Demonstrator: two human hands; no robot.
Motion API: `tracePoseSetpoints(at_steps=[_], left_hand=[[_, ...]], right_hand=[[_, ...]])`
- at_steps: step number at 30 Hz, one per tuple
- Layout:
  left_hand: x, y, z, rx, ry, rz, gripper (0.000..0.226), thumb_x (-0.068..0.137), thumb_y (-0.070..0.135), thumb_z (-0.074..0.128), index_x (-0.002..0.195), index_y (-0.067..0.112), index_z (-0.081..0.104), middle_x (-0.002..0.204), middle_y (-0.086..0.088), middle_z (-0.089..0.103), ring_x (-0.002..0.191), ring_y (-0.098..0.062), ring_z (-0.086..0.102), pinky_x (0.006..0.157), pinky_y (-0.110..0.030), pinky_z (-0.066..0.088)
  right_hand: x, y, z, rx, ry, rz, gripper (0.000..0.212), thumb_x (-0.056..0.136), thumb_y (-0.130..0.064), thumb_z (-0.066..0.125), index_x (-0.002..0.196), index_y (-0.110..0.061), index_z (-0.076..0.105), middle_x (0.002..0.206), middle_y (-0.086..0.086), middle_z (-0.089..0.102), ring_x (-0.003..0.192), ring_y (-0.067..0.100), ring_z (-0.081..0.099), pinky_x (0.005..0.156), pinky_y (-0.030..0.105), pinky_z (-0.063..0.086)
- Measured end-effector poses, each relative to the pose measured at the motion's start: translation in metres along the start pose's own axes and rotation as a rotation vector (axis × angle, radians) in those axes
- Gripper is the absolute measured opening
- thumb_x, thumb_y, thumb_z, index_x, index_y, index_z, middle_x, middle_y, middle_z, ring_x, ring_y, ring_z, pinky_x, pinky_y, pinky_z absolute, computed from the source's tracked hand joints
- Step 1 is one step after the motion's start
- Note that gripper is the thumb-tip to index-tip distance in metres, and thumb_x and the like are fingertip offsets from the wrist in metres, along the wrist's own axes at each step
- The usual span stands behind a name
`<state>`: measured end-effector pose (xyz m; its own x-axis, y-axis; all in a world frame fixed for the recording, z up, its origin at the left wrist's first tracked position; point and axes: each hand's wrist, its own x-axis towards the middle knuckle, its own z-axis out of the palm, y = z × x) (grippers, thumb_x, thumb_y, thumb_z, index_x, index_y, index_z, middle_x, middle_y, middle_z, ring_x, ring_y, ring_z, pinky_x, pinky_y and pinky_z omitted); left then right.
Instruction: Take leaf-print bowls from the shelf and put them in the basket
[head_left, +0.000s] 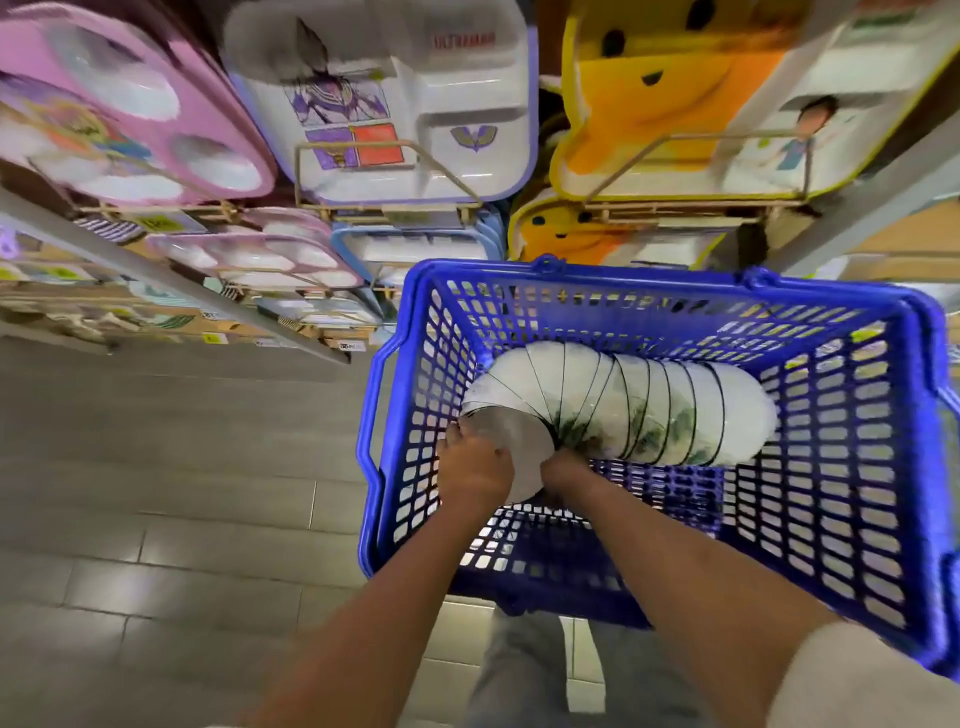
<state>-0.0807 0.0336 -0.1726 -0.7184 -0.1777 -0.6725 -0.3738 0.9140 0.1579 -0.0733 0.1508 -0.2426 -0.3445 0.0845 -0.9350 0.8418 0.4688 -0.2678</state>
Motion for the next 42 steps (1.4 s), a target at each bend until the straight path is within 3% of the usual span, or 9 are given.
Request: tracePoseSetpoints(at_steps=[2, 9, 15, 19, 22, 24, 31, 36, 42], left_hand=[[-0.006, 0.000, -0.001, 0.018, -0.012, -0.003, 0.071, 0.097, 0.030, 0.045, 0.151, -0.003, 0.013, 0.157, -0.018, 0.023, 0.143, -0.032, 0.022, 0.116, -0.037, 0.018], [-0.026, -0.002, -0.021, -0.015, 0.057, 0.050, 0.074, 0.098, 0.038, 0.043, 0.152, -0.003, 0.014, 0.154, -0.019, 0.030, 0.141, -0.034, 0.028, 0.117, -0.040, 0.019], [-0.049, -0.014, -0.051, -0.352, 0.095, 0.131, 0.054, 0.092, 0.019, 0.060, 0.143, 0.011, 0.043, 0.139, -0.014, 0.040, 0.128, -0.033, 0.043, 0.108, -0.038, 0.037], [-0.057, -0.016, -0.079, -0.707, 0.041, 0.252, 0.043, 0.088, -0.005, 0.052, 0.121, 0.022, 0.059, 0.121, -0.006, 0.058, 0.113, -0.023, 0.055, 0.091, -0.028, 0.044], [-0.067, -0.009, -0.100, -0.886, -0.104, 0.333, 0.055, 0.084, -0.004, 0.050, 0.120, 0.037, 0.056, 0.127, 0.003, 0.058, 0.118, -0.021, 0.052, 0.097, -0.034, 0.047], [-0.075, 0.003, -0.117, -1.068, -0.136, 0.348, 0.057, 0.069, 0.008, 0.052, 0.116, 0.038, 0.060, 0.114, 0.009, 0.067, 0.108, -0.018, 0.059, 0.081, -0.029, 0.053], [-0.112, 0.055, -0.177, -1.414, -0.013, 0.404, 0.073, 0.050, 0.015, 0.041, 0.118, 0.019, 0.064, 0.105, -0.004, 0.065, 0.094, -0.026, 0.056, 0.067, -0.031, 0.047], [-0.139, 0.091, -0.216, -1.561, -0.020, 0.463, 0.051, 0.070, 0.004, 0.035, 0.110, 0.017, 0.062, 0.100, -0.003, 0.066, 0.091, -0.025, 0.059, 0.060, -0.028, 0.050], [-0.190, 0.147, -0.246, -1.638, -0.049, 0.441, 0.041, 0.078, 0.002, 0.038, 0.112, 0.009, 0.060, 0.101, -0.009, 0.061, 0.089, -0.030, 0.057, 0.065, -0.031, 0.048]], right_hand=[[-0.010, 0.000, -0.004, 0.005, -0.076, -0.008, 0.037, 0.096, -0.001, 0.037, 0.130, 0.009, 0.050, 0.123, 0.027, 0.057, 0.097, 0.032, 0.059, 0.086, 0.035, 0.049], [-0.048, -0.009, -0.035, -0.038, -0.293, 0.012, 0.019, 0.096, 0.002, 0.035, 0.099, 0.004, 0.054, 0.061, 0.015, 0.068, 0.046, 0.024, 0.066, 0.049, 0.034, 0.056], [-0.090, -0.022, -0.073, -0.115, -0.440, -0.051, 0.023, 0.097, 0.000, 0.037, 0.109, 0.010, 0.055, 0.075, 0.019, 0.072, 0.064, 0.028, 0.070, 0.066, 0.042, 0.058], [-0.122, -0.034, -0.106, -0.122, -0.524, -0.079, 0.035, 0.103, -0.007, 0.032, 0.125, 0.017, 0.045, 0.119, 0.036, 0.060, 0.102, 0.042, 0.063, 0.072, 0.035, 0.058], [-0.149, -0.048, -0.128, -0.114, -0.500, -0.141, 0.039, 0.103, -0.011, 0.036, 0.130, 0.017, 0.043, 0.122, 0.037, 0.057, 0.097, 0.040, 0.068, 0.074, 0.036, 0.060], [-0.170, -0.060, -0.141, -0.128, -0.494, -0.194, 0.035, 0.103, -0.013, 0.038, 0.125, 0.011, 0.050, 0.117, 0.034, 0.061, 0.084, 0.032, 0.072, 0.074, 0.036, 0.060], [-0.251, -0.085, -0.178, -0.066, -0.094, -0.461, 0.034, 0.099, -0.022, 0.042, 0.100, 0.003, 0.065, 0.088, 0.013, 0.075, 0.072, 0.017, 0.070, 0.076, 0.030, 0.057], [-0.296, -0.089, -0.181, 0.466, 0.098, -0.927, 0.036, 0.100, -0.023, 0.037, 0.132, -0.032, 0.051, 0.137, -0.005, 0.051, 0.122, 0.020, 0.049, 0.101, 0.040, 0.046], [-0.337, -0.096, -0.191, 0.976, 0.380, -1.048, 0.035, 0.098, -0.039, 0.042, 0.129, -0.030, 0.056, 0.136, 0.000, 0.056, 0.123, 0.023, 0.054, 0.103, 0.046, 0.046]])
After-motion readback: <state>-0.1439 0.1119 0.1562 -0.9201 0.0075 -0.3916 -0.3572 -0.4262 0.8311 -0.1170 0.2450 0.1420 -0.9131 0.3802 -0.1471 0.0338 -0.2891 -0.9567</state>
